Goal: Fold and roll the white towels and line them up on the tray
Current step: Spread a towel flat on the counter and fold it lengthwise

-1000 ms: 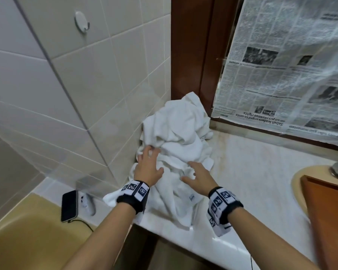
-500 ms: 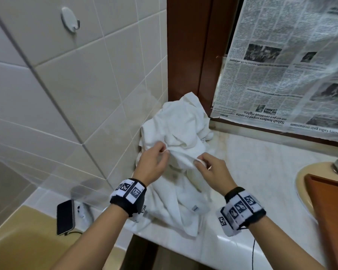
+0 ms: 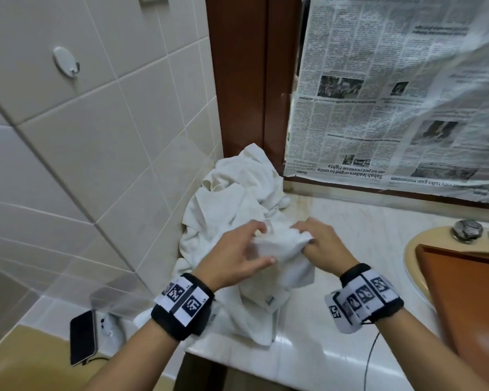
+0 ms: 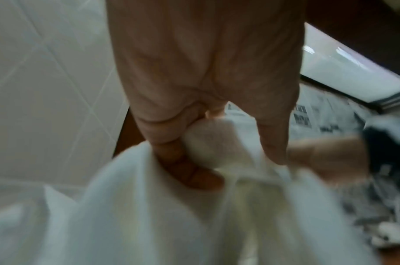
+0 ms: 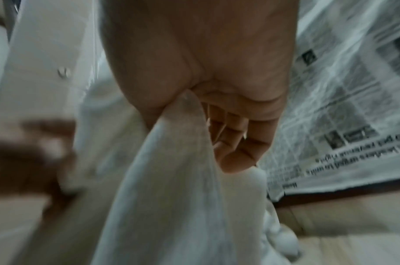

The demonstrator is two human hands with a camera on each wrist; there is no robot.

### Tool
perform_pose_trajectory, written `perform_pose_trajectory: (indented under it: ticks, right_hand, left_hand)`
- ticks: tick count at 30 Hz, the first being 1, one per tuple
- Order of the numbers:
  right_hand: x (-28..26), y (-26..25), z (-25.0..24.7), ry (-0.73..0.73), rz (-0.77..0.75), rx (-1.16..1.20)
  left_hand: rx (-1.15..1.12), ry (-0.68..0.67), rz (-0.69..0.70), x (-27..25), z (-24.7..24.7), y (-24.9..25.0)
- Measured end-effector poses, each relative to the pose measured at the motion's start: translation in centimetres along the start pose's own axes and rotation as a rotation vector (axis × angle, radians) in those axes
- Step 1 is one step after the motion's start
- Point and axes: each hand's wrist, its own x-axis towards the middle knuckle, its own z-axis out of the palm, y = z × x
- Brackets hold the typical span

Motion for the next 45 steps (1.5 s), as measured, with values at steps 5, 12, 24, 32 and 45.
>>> perform_pose_trajectory:
  ticks: [5,12,24,32,45]
  right_hand:
    - [-2.7,-4.3,-9.5,0.261,-0.146,-0.005]
    - [-7.3,-6.9,-17.6,0.325,-0.052,-0.171]
    - [-17.1,3.9,-19.8,0.208,0.236,0.106]
    - [-16.7,4.4,-16.0,0.281,0.130,0.483]
    - [-20.2,12.4,-7.5,0.101,0.279,0.285]
  left_hand:
    - [0.111,0.038,-0.151,2.8,-1.2,0.2]
    - [-0.315,0.000,0.188,6.7,-1.0,12.9]
    - [-0.228,0.011,0.065,7.9,6.1,13.5]
    - [-0.478,-0.122,0.158,6.8,9.9,18.5]
    - [-0.617,0.065,0.066,4.2,7.6,17.5]
